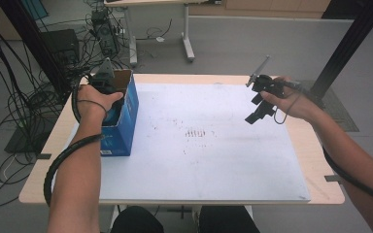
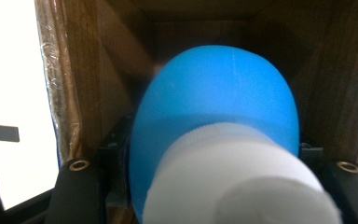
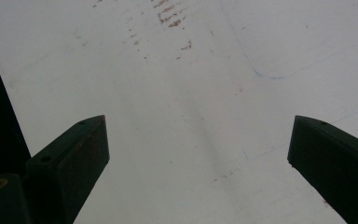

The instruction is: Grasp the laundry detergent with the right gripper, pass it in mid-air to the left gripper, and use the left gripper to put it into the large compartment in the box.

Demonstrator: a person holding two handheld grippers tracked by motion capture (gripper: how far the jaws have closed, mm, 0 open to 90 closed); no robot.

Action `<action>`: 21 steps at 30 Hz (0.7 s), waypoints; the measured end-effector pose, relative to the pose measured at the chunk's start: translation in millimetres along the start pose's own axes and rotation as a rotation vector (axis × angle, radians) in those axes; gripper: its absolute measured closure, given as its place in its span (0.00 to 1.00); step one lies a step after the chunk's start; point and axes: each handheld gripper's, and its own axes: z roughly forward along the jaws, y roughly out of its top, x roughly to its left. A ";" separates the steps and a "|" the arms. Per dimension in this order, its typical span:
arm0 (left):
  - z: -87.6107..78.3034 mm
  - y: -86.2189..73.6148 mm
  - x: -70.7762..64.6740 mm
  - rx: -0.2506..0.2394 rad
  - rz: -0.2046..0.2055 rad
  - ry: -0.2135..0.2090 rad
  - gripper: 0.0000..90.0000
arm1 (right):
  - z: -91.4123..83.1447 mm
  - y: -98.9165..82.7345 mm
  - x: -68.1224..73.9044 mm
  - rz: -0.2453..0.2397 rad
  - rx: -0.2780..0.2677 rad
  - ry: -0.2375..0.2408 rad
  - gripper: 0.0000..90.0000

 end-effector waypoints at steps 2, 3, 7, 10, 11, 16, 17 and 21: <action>0.1 -0.1 0.0 0.000 0.001 0.000 0.40 | 0.6 -0.2 0.0 -0.001 0.000 0.004 0.06; 0.1 -0.2 0.0 -0.002 0.001 -0.001 0.40 | 0.9 -0.1 0.1 -0.002 -0.001 0.004 0.06; 0.0 0.0 0.0 0.000 0.001 -0.002 0.40 | 1.9 0.7 0.6 -0.003 -0.004 0.008 0.06; -0.1 0.0 0.1 0.001 0.002 -0.002 0.40 | 2.2 0.8 0.4 -0.004 -0.003 0.009 0.06; -0.1 -0.1 0.1 0.001 0.001 -0.002 0.40 | 2.4 0.6 0.3 -0.004 -0.004 0.008 0.06; 0.1 -0.1 -0.5 -0.001 0.003 0.000 0.40 | 1.9 0.4 0.3 -0.003 -0.006 0.007 0.06; 0.1 -0.1 -0.6 -0.001 0.004 0.001 0.40 | 1.9 0.3 0.4 -0.002 -0.007 0.008 0.06; 0.1 0.2 -1.2 0.001 0.006 0.000 0.40 | 1.9 -0.1 0.8 0.002 -0.008 0.008 0.06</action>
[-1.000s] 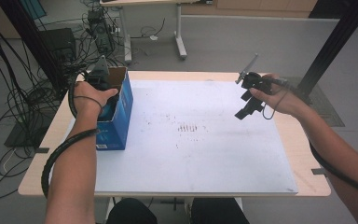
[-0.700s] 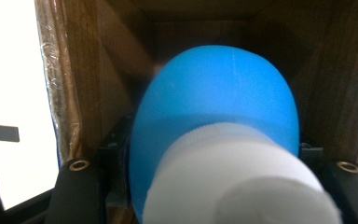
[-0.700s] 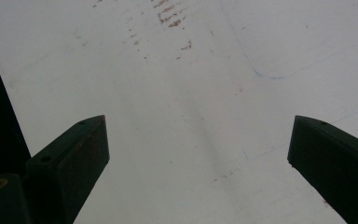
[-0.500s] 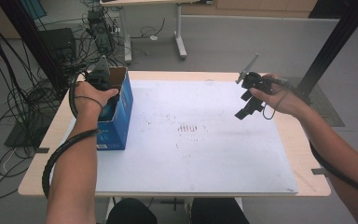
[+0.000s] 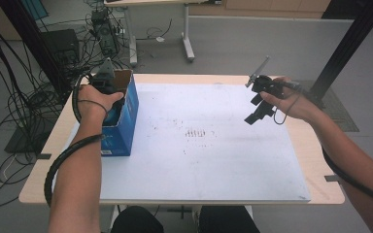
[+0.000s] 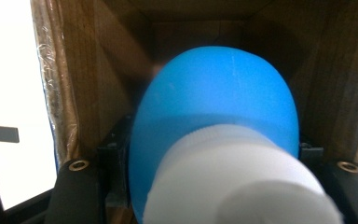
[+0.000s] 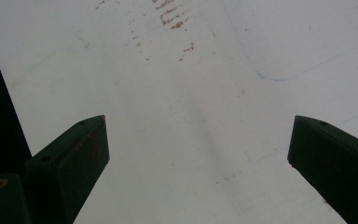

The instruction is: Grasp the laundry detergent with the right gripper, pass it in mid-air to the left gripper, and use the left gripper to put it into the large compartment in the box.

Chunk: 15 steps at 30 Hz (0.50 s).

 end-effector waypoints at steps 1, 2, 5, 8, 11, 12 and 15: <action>-0.2 0.1 -0.2 0.000 0.000 -0.002 0.40 | 0.3 0.2 0.3 -0.001 -0.003 0.001 0.06; -0.3 0.2 -0.6 0.001 0.002 -0.001 0.40 | 0.4 0.8 0.6 -0.004 -0.001 0.001 0.06; 0.0 0.2 -1.1 -0.001 0.002 0.003 0.40 | 1.1 2.5 1.6 -0.008 -0.003 0.003 0.06; -0.1 0.0 -0.5 0.000 0.003 0.001 0.40 | 1.1 3.7 2.0 -0.010 -0.004 0.003 0.06; 0.1 -0.4 -0.2 -0.004 0.002 0.001 0.40 | 0.8 3.7 1.9 -0.008 -0.004 0.002 0.06; 0.1 -0.4 -0.1 -0.004 0.002 0.001 0.40 | 0.7 3.7 1.8 -0.009 -0.002 0.002 0.06; 0.1 -0.2 -0.4 -0.002 0.003 0.001 0.40 | 0.6 3.7 2.5 -0.009 -0.004 0.003 0.06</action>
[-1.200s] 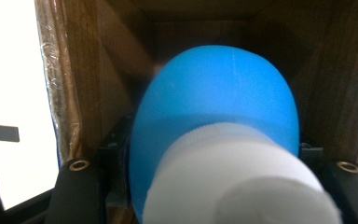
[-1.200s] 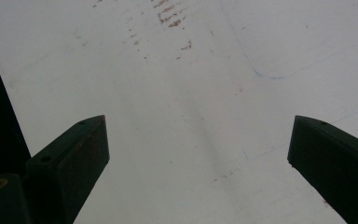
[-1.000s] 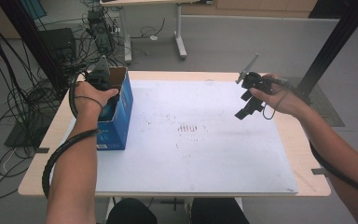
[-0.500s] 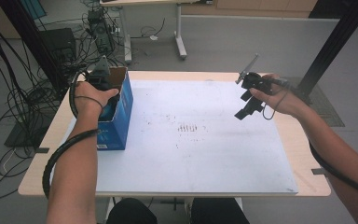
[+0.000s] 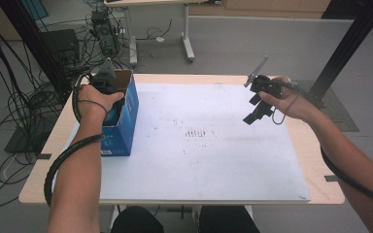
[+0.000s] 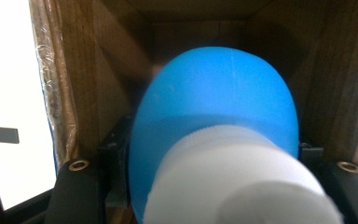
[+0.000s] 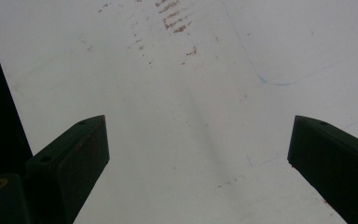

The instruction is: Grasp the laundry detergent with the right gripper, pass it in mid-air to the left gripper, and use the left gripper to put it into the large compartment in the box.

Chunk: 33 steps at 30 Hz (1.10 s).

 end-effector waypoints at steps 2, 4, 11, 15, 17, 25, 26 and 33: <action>0.2 0.0 -0.5 -0.002 0.002 0.002 0.40 | -0.5 -0.1 0.0 0.000 0.000 -0.002 0.06; 0.2 0.0 -0.2 -0.002 0.000 -0.001 0.39 | -0.7 -0.4 0.1 0.001 0.000 -0.002 0.06; 0.2 -0.5 0.8 -0.007 -0.003 -0.010 0.37 | -0.3 -0.5 0.6 -0.001 -0.004 0.001 0.06; -3.5 -1.4 2.4 -0.015 0.002 -0.011 0.36 | 0.4 0.7 1.4 -0.007 -0.002 0.004 0.06; -7.1 -1.8 4.1 -0.024 -0.002 -0.019 0.33 | 0.8 1.2 1.6 -0.008 -0.007 0.007 0.06; -20.4 -4.4 3.8 -0.042 0.007 -0.006 0.30 | 3.0 5.2 4.7 -0.017 -0.011 0.014 0.06; -22.1 -5.2 3.9 -0.039 0.011 -0.009 0.30 | 2.8 5.5 4.9 -0.018 -0.012 0.013 0.06; -34.4 -8.9 1.7 -0.048 0.024 0.010 0.29 | 1.4 6.0 4.6 -0.019 -0.026 0.012 0.06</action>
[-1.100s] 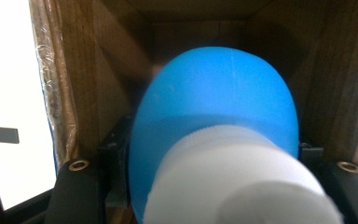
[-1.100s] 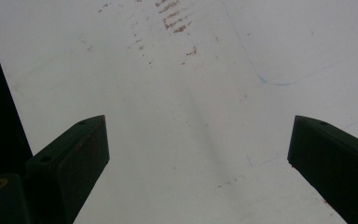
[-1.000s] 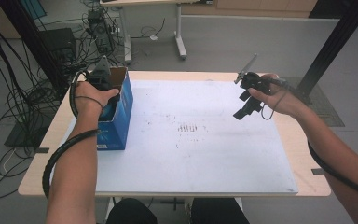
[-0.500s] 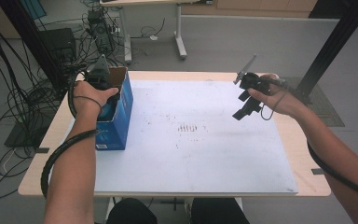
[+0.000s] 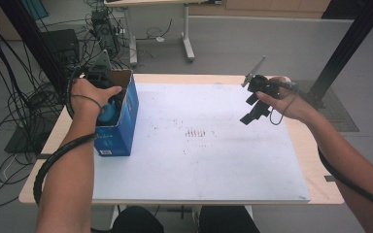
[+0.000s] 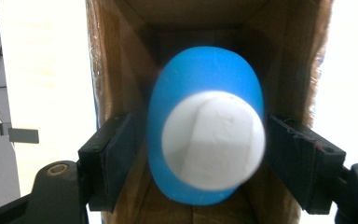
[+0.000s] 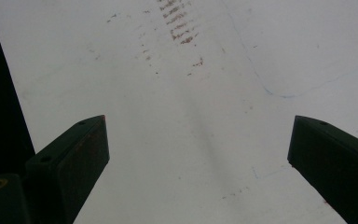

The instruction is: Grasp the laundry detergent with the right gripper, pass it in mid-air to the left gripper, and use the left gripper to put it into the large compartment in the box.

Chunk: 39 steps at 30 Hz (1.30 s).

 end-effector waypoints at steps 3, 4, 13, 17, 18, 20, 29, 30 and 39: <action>-5.1 -1.6 0.1 -0.005 0.003 0.004 0.28 | 0.1 0.3 1.3 0.002 0.003 0.001 0.06; -8.1 -2.7 0.7 -0.002 0.006 -0.003 0.27 | 0.2 0.3 1.4 0.000 0.001 0.000 0.06; -35.9 -12.2 3.9 -0.046 0.026 -0.012 0.21 | 2.8 -1.8 3.5 0.009 -0.005 0.001 0.06; -48.8 -16.6 -1.6 -0.075 0.053 -0.025 0.17 | 4.6 -1.5 6.1 0.011 0.004 0.003 0.06; -51.4 -17.5 -4.4 -0.080 0.064 -0.028 0.16 | 4.9 -1.5 6.6 0.013 0.004 0.003 0.06; -55.5 -18.7 -11.2 -0.094 0.080 -0.035 0.15 | 5.5 -1.7 7.1 0.017 0.005 0.003 0.06; -67.1 -9.2 -57.2 -0.122 0.195 -0.053 0.13 | 2.2 -1.4 4.3 0.010 0.015 -0.006 0.06; -66.8 -6.5 -62.7 -0.115 0.207 -0.046 0.13 | 1.4 -2.0 2.8 0.014 0.015 -0.006 0.06; -61.3 18.5 -106.8 -0.133 0.279 -0.053 0.13 | -4.9 -6.6 -7.6 0.034 0.033 -0.032 0.06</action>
